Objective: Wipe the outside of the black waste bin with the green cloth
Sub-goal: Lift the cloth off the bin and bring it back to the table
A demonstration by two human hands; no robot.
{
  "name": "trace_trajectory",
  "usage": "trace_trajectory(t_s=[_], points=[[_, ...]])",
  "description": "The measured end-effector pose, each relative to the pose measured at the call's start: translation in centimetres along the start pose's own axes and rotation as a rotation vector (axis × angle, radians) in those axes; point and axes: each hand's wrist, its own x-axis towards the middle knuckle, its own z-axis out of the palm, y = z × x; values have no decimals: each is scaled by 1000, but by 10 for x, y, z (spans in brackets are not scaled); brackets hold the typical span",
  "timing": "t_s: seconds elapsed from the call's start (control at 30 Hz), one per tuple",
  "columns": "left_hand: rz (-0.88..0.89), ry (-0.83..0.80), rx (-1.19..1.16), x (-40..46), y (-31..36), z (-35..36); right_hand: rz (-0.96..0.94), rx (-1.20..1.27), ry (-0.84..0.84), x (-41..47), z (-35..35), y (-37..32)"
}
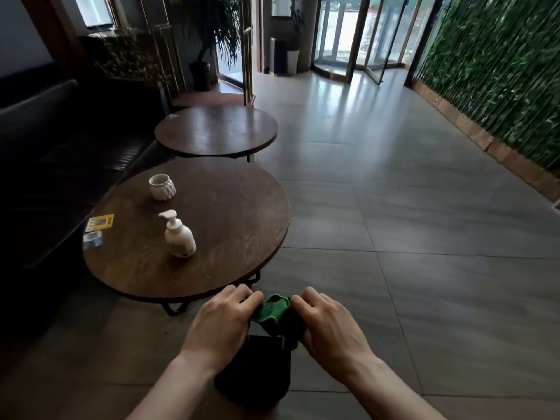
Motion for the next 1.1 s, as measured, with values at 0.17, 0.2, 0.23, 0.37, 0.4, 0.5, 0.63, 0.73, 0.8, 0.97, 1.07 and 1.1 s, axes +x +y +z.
trace_trajectory(t_s=[0.17,0.2,0.23,0.37,0.4,0.5,0.63,0.73,0.8,0.97,1.07,1.1], points=[[-10,32,9,7,28,-53,-5,-7,35,-12,-59,-2],[-3,45,14,8,33,-60,-9,-10,48,-13,-68,-2],[-3,57,20,9,38,-68,-11,-13,58,-15,-77,-2],[0,103,44,15,47,-89,-28,-18,97,-13,-99,-4],[-2,111,48,16,47,-93,-30,-18,105,-11,-102,-5],[0,121,45,19,41,-98,-36,-9,119,-2,-103,-8],[-21,128,44,28,21,-93,-64,-6,117,21,-97,-9],[-38,120,28,45,-4,-79,-60,4,99,50,-86,-6],[-50,109,14,59,-20,-70,-51,-11,73,69,-77,-4],[-68,79,-41,111,-81,-43,-34,-34,8,141,-51,6],[-83,55,-66,138,-114,-31,-22,-41,-28,183,-40,10],[-85,44,-69,148,-126,-27,-19,-44,-39,197,-37,12]])
